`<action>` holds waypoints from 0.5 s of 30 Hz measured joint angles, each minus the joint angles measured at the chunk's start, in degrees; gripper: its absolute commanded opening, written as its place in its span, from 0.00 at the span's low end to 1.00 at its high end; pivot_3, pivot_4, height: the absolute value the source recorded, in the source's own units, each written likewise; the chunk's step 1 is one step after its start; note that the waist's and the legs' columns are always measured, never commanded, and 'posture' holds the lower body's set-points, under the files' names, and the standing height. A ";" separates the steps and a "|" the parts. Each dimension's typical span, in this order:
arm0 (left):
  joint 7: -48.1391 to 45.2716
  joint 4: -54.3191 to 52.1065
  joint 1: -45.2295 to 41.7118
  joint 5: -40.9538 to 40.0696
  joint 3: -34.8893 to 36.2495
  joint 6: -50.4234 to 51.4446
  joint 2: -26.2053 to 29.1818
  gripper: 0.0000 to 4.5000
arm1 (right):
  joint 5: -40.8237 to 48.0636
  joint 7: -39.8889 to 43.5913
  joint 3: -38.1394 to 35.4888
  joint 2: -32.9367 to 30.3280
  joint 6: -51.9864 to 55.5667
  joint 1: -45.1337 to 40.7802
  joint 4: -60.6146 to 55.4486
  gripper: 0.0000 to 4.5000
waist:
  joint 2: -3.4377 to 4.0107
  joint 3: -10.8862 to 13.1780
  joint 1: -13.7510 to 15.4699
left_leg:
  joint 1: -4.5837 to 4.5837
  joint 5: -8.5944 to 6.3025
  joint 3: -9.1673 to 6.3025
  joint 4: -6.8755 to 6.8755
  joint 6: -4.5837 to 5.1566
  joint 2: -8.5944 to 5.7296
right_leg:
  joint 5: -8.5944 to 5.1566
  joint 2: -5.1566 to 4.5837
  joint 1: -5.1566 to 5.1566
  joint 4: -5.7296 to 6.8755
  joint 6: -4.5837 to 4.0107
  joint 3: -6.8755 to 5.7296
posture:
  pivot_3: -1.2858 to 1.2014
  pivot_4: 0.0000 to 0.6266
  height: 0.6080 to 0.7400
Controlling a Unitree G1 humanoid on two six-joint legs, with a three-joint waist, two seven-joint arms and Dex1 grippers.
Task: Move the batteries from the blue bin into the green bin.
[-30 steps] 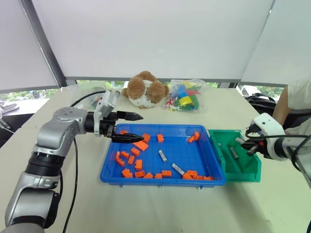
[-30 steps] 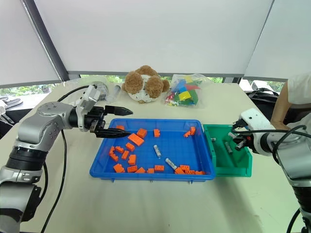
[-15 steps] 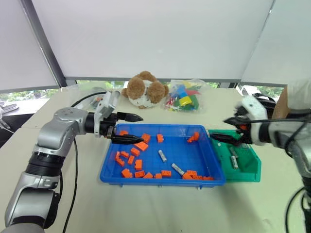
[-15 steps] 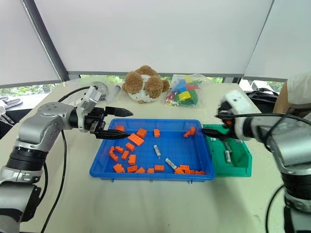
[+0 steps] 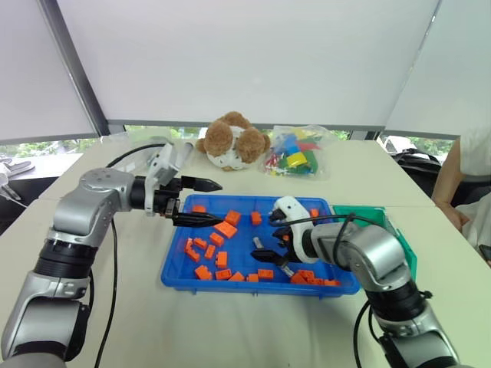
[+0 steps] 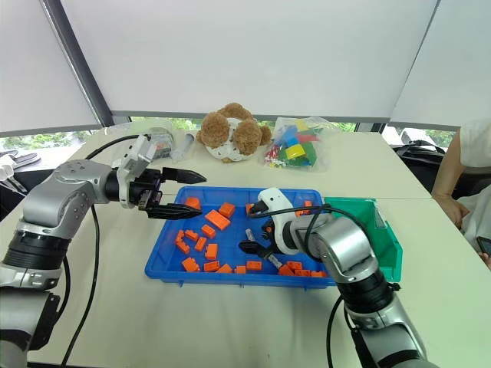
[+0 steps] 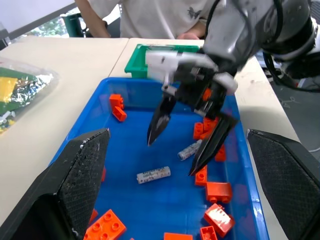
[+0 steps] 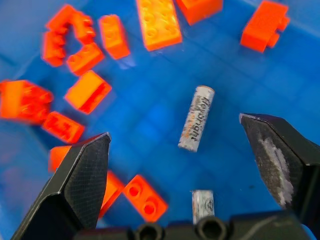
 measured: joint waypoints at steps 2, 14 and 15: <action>0.27 -0.36 0.02 -0.02 0.00 0.03 0.12 1.00 | -1.93 -2.50 2.77 1.72 -1.42 -0.17 3.20 1.00 | 0.00 0.00 -0.14 | 0.00 0.00 0.00 0.00 0.00 0.00 | 0.00 0.00 -0.01 0.01 0.00 0.00 | 0.52 0.24 0.95; 0.64 -0.92 0.15 -0.11 0.06 0.76 0.26 1.00 | -6.66 -5.99 7.05 3.87 -8.53 -2.41 11.36 0.24 | 0.00 0.00 -0.21 | 0.00 0.00 0.00 -0.01 -0.01 0.00 | 0.00 0.00 -0.01 0.02 0.00 0.00 | 0.52 0.24 0.95; 0.72 -0.99 0.25 -0.11 0.08 0.77 0.26 1.00 | -6.70 -5.79 7.56 3.83 -8.59 -2.50 11.22 0.13 | 0.00 0.00 -0.22 | 0.00 0.00 0.00 -0.01 -0.01 0.00 | 0.00 0.00 -0.01 0.02 0.00 0.00 | 0.52 0.24 0.95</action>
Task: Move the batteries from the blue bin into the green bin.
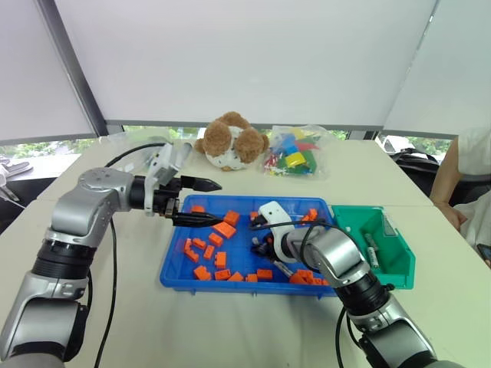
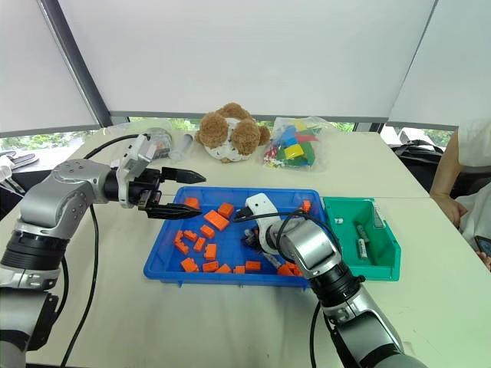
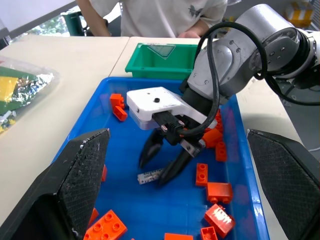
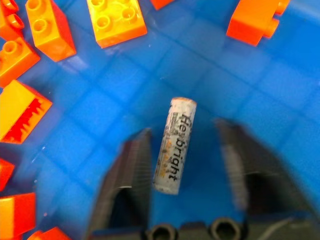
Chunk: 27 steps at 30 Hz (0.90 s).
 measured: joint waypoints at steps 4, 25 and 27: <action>0.27 -0.51 0.61 0.00 0.04 -0.01 -0.01 1.00 | 0.01 0.50 0.50 -0.16 0.74 -0.02 -0.97 0.01 | 0.00 0.00 0.02 | 0.00 0.00 0.00 0.00 0.00 0.00 | 0.00 0.00 0.00 0.00 0.00 0.00 | 0.52 0.24 0.95; 0.44 1.04 0.78 0.26 -0.20 -2.18 -2.86 1.00 | 1.24 7.41 -24.79 -33.74 3.61 11.20 -8.85 0.46 | 0.00 0.00 -0.05 | 0.02 -0.03 0.02 -0.04 0.06 -0.02 | 0.00 0.02 -0.01 -0.07 0.00 0.07 | 0.52 0.24 0.95; 0.17 1.32 0.77 0.27 -0.25 -2.48 -2.97 1.00 | 1.72 8.02 -25.19 -33.72 3.67 11.96 -9.14 0.68 | 0.00 0.00 0.15 | 0.01 -0.03 0.03 -0.04 0.05 -0.03 | 0.00 0.01 0.00 -0.07 0.00 0.07 | 0.52 0.24 0.95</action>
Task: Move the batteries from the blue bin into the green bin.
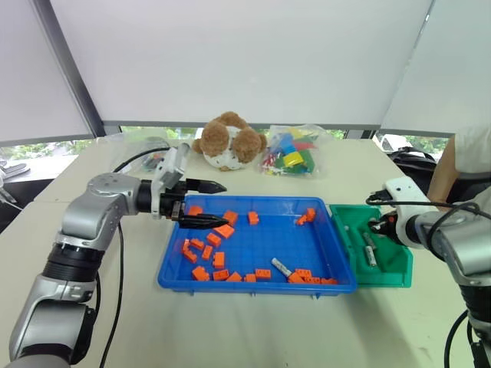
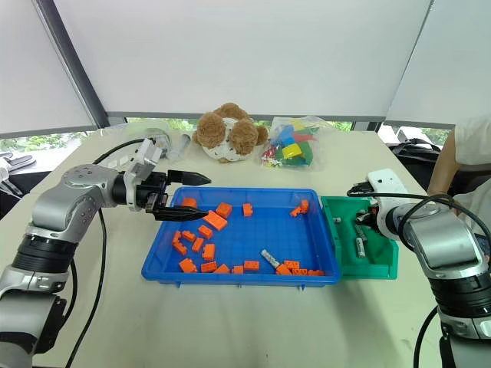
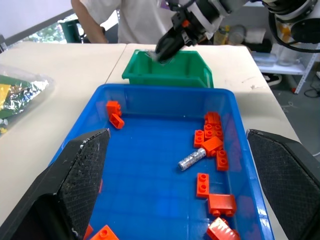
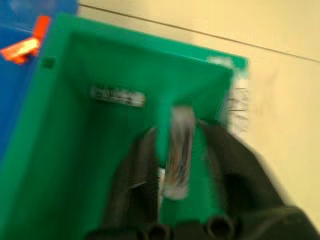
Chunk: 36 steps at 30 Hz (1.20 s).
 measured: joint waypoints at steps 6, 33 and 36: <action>-0.41 0.10 -0.01 0.20 -0.01 -0.12 -0.03 1.00 | 3.76 3.36 -0.70 -0.49 0.42 -0.54 -3.31 0.99 | 0.00 0.00 0.19 | 0.00 0.00 0.01 0.01 0.00 0.00 | 0.00 -0.01 0.00 0.00 0.00 0.00 | 0.52 0.24 0.95; 0.74 -0.85 -0.47 0.57 -0.12 0.05 -0.14 1.00 | 5.15 10.37 32.71 8.02 -10.19 -8.93 -4.46 0.99 | 0.00 0.00 0.16 | -0.02 0.00 -0.04 0.04 0.00 0.01 | 0.00 -0.01 0.01 0.01 0.00 -0.04 | 0.52 0.24 0.95; 1.05 -1.24 0.00 0.46 0.11 0.07 0.15 1.00 | 3.01 11.70 34.61 7.89 -12.76 -9.39 -3.01 0.74 | -0.02 -0.01 0.15 | 0.01 0.00 -0.04 0.05 0.00 0.01 | 0.00 -0.01 0.04 0.00 0.00 -0.04 | 0.52 0.24 0.95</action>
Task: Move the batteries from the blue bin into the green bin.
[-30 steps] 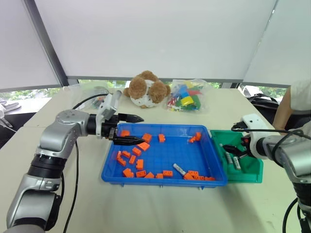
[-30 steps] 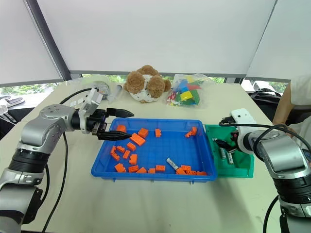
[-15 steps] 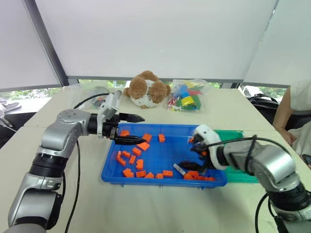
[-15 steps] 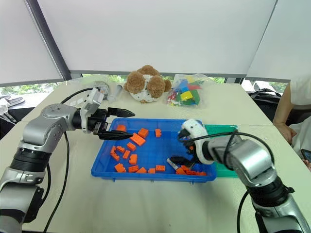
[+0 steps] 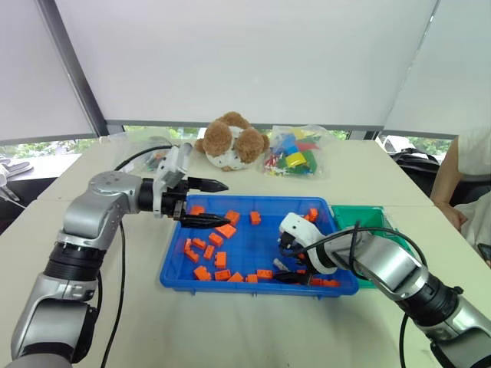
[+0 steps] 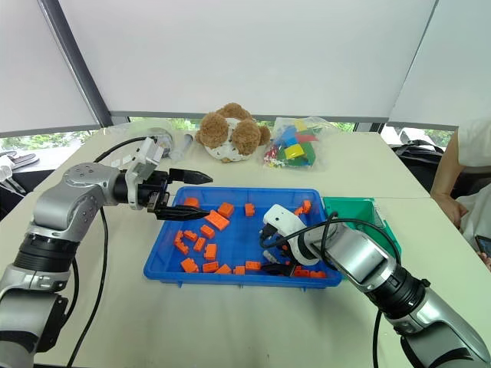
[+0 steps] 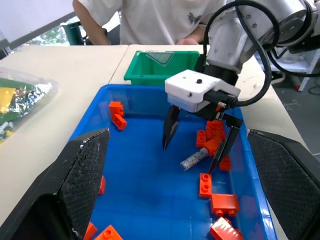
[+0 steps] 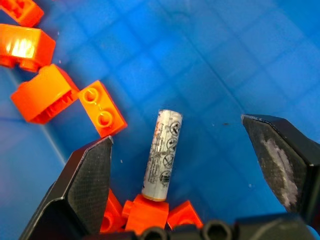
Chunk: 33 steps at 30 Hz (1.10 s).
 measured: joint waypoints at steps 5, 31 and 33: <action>0.74 -0.15 0.33 -0.04 0.02 0.10 0.06 1.00 | -3.25 1.37 1.68 0.34 -2.87 -0.44 2.39 0.16 | -0.01 -0.01 0.06 | 0.00 0.00 0.00 0.01 0.00 0.00 | 0.00 -0.01 0.01 0.00 0.00 0.00 | 0.52 0.24 0.95; -0.52 2.85 -1.11 0.36 -0.41 -1.40 -1.72 1.00 | -1.20 -2.58 -31.12 -12.45 9.26 8.58 -2.20 0.32 | 0.00 0.00 -0.17 | -0.01 0.00 0.02 -0.04 0.00 0.00 | 0.00 0.01 -0.02 -0.03 0.00 0.03 | 0.52 0.24 0.95; -0.69 3.09 -1.11 0.56 -0.40 -1.42 -1.72 1.00 | -1.15 -2.65 -31.69 -12.45 9.13 9.19 -2.20 0.56 | 0.00 0.00 0.00 | -0.01 0.00 0.02 -0.03 0.00 0.00 | 0.00 0.00 -0.02 -0.03 0.00 0.02 | 0.52 0.24 0.95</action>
